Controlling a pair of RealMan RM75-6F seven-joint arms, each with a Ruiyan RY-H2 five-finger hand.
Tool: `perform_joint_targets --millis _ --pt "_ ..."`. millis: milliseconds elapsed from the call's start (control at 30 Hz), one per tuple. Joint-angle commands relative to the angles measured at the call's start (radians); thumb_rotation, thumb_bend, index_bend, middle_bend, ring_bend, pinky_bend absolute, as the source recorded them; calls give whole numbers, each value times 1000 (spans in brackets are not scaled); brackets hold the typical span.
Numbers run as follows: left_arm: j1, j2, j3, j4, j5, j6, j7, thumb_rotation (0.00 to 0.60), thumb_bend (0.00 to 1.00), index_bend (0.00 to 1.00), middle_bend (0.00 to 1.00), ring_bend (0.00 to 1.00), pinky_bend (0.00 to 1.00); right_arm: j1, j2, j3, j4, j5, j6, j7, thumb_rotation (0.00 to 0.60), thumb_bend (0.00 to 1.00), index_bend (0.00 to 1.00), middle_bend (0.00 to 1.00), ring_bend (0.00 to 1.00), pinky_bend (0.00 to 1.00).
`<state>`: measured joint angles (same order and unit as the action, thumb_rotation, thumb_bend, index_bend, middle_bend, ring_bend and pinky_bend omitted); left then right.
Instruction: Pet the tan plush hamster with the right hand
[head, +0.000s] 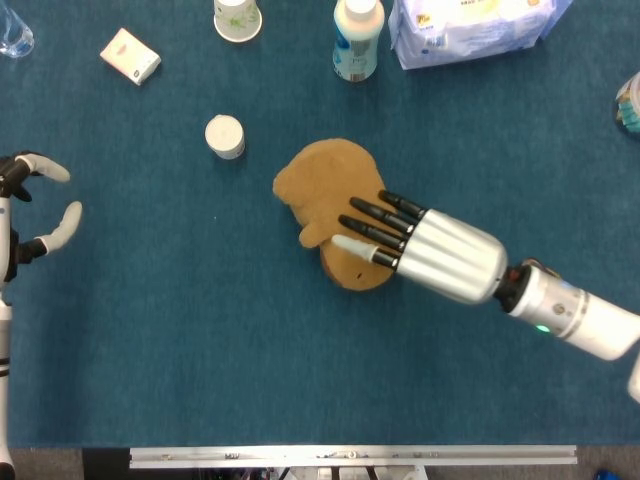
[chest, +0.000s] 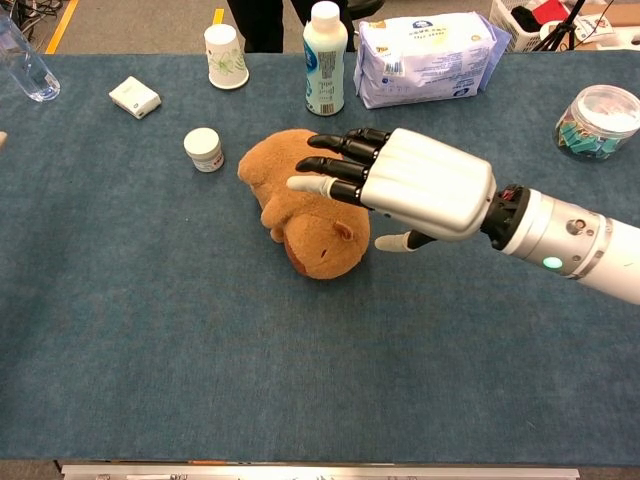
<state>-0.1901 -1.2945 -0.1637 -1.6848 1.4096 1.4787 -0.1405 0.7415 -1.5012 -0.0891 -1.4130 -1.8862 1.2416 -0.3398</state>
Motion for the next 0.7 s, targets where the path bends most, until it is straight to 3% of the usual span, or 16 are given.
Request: perform_joint_targets --millis 33,167,333,467,700 --pt "1 1 -1 -1 0 2 0 600 269 473 444 384 516 -58 114 4 -147 68 -21 -127 600 0 119 141 49 222" --pt "-1 0 -1 -1 1 0 0 600 269 475 443 384 516 -121 220 4 -280 141 -18 -260 600 0 144 161 50 223" --pt "-4 -3 -1 1 2 -3 0 600 269 476 444 384 516 -215 320 6 -421 249 25 -434 600 0 302 169 52 223" --pt "-7 -6 -2 4 3 -8 -3 600 269 476 444 384 516 -315 374 12 -584 423 89 -592 600 0 309 182 59 223" --pt "-8 -5 -7 9 -6 -10 -13 600 269 478 443 384 516 -418 396 28 -630 516 207 -589 600 0 310 182 59 223"
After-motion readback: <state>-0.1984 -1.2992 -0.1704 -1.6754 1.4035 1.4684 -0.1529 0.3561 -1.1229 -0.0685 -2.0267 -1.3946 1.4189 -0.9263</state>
